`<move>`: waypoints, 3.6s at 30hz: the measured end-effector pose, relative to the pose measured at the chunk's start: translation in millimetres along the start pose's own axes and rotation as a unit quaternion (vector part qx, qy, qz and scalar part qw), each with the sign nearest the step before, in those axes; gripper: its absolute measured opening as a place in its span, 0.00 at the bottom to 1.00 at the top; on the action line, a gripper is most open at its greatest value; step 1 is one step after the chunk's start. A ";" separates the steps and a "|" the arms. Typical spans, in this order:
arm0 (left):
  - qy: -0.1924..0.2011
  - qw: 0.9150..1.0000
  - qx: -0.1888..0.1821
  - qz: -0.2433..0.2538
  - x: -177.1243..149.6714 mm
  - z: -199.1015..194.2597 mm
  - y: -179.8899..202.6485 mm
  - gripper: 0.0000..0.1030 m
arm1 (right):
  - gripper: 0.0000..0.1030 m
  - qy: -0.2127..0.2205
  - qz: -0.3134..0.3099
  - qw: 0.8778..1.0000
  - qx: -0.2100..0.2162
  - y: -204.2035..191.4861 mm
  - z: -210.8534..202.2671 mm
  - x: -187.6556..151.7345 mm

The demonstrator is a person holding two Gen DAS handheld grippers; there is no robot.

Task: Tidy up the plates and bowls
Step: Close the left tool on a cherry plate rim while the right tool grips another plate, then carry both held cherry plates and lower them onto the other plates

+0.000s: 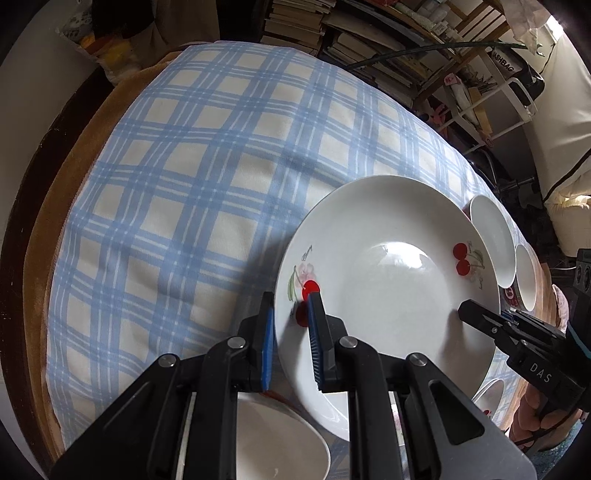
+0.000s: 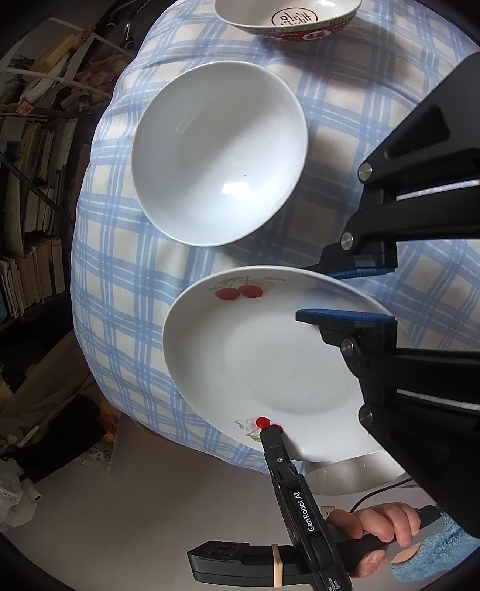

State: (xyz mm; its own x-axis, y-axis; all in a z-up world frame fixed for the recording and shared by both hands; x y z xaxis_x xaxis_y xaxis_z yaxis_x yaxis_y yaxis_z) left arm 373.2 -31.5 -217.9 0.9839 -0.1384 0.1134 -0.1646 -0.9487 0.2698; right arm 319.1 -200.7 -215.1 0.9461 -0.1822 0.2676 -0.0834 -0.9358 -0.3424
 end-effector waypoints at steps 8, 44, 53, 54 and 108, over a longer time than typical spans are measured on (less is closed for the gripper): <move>-0.008 1.000 0.002 0.027 -28.7 -21.8 25.4 0.16 | 0.15 0.012 0.003 1.000 0.005 10.2 -30.0 -20.8; -0.045 0.990 0.011 0.137 -201.4 -20.2 155.0 0.17 | 0.15 0.025 0.069 0.997 -0.021 117.5 -126.4 -196.1; -0.041 0.988 0.029 0.149 -226.8 -8.4 166.9 0.17 | 0.16 0.022 0.084 0.996 -0.012 132.6 -123.3 -227.2; -0.042 0.988 0.031 0.148 -228.2 -6.4 167.0 0.17 | 0.16 0.020 0.085 0.996 -0.010 134.0 -121.7 -230.0; -0.091 0.980 0.083 0.156 -275.6 48.3 188.3 0.19 | 0.18 0.024 0.103 0.992 -0.075 170.5 -117.2 -260.6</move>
State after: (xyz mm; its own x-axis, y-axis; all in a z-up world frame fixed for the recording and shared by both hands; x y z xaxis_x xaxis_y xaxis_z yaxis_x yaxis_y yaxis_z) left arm 74.5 -185.7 -244.6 0.8863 -0.4629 -0.0117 -0.4602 -0.8835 0.0878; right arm 21.7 -348.2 -237.7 0.8886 -0.3851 0.2490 -0.3224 -0.9107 -0.2582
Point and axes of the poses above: each gripper's, at about its wrist camera, not at the fingertips, and z roughly the way its jaws point, y to its right, x to its top, the point moved 9 cm from there along z, roughly the way its jaws point, and after that the axes turned 7 degrees about -z, right-handed, at the moved point
